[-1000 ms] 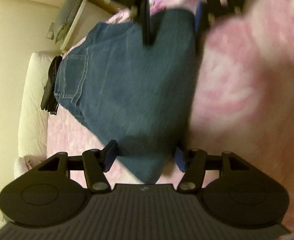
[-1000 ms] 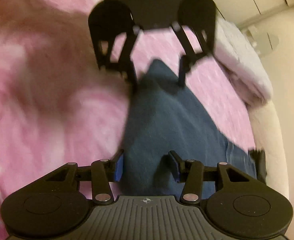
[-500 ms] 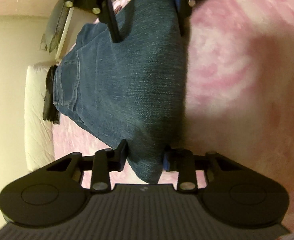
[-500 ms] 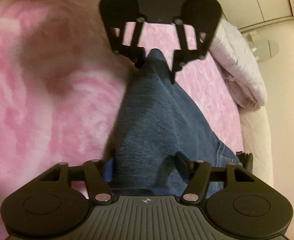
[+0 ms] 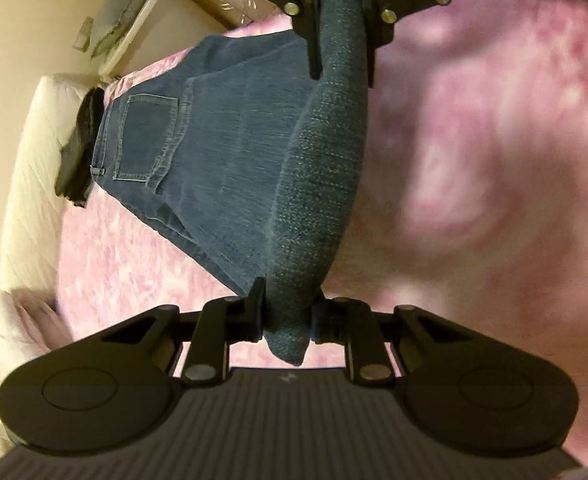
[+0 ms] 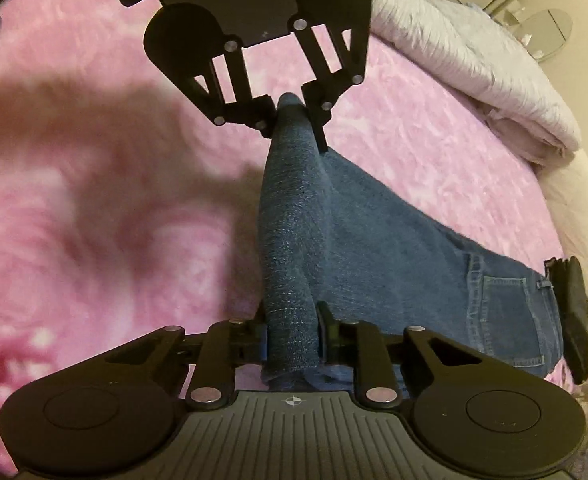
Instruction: Fold clothes
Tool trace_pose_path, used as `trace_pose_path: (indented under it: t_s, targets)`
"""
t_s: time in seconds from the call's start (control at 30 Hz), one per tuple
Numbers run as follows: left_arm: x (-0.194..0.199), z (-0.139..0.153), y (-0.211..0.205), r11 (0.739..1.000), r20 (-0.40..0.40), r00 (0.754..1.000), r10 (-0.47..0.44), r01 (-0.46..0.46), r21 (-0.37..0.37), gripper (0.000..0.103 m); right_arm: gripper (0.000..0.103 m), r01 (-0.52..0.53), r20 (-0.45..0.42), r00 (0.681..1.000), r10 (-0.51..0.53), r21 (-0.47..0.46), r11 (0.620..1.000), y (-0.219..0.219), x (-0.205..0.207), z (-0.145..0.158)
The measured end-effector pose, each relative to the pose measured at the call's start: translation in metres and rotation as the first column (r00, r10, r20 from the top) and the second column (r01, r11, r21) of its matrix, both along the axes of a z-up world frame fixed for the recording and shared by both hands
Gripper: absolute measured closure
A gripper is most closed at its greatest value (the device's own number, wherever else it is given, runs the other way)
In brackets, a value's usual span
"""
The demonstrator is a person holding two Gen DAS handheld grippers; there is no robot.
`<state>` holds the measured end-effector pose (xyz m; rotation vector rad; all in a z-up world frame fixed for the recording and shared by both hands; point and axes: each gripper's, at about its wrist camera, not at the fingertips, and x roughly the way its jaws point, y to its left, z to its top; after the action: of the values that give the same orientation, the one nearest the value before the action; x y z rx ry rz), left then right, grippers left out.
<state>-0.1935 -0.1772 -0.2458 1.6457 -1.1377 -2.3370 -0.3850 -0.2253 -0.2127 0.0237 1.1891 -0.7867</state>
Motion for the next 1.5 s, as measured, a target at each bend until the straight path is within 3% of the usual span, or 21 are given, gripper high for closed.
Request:
trace_pose_path:
  t_s: [0.23,0.43,0.53,0.67,0.83,1.07,1.23,1.4,1.5]
  targets:
    - [-0.009,0.093,-0.006,0.979,0.062,0.997,0.051,-0.063,0.196,0.087,0.082,-0.055,0.16,0.987,0.031,0.151,0.987,0.001,-0.028,0.097]
    - [-0.066,0.165,-0.08,0.925,0.089,0.981,0.174,-0.194,0.328,0.087,0.083,-0.063,0.309,0.951,-0.017,0.247,0.967,-0.064,-0.096,0.168]
    - [-0.103,0.191,-0.122,0.915,0.108,0.974,0.197,-0.223,0.336,0.087,0.083,-0.086,0.377,0.926,-0.027,0.282,0.956,-0.11,-0.14,0.187]
    - [-0.166,0.202,-0.192,0.897,0.16,0.961,0.224,-0.268,0.353,0.087,0.083,-0.08,0.451,0.888,-0.091,0.347,0.934,-0.184,-0.211,0.179]
    - [-0.245,0.18,-0.281,0.863,0.185,0.951,0.248,-0.304,0.404,0.087,0.083,-0.075,0.528,0.829,-0.185,0.432,0.899,-0.279,-0.301,0.163]
    - [-0.332,0.104,-0.377,0.793,0.279,0.921,0.272,-0.379,0.478,0.087,0.083,0.004,0.543,0.721,-0.431,0.618,0.786,-0.373,-0.403,0.076]
    - [-0.356,0.055,-0.413,0.735,0.343,0.895,0.285,-0.434,0.521,0.087,0.083,0.018,0.513,0.695,-0.504,0.689,0.725,-0.408,-0.433,0.027]
    - [-0.355,0.029,-0.438,0.659,0.342,0.864,0.369,-0.502,0.559,0.079,0.082,0.051,0.506,0.641,-0.577,0.723,0.689,-0.416,-0.45,-0.002]
    - [-0.349,0.019,-0.449,0.592,0.339,0.83,0.444,-0.555,0.585,0.076,0.082,0.073,0.5,0.602,-0.623,0.742,0.666,-0.42,-0.459,-0.017]
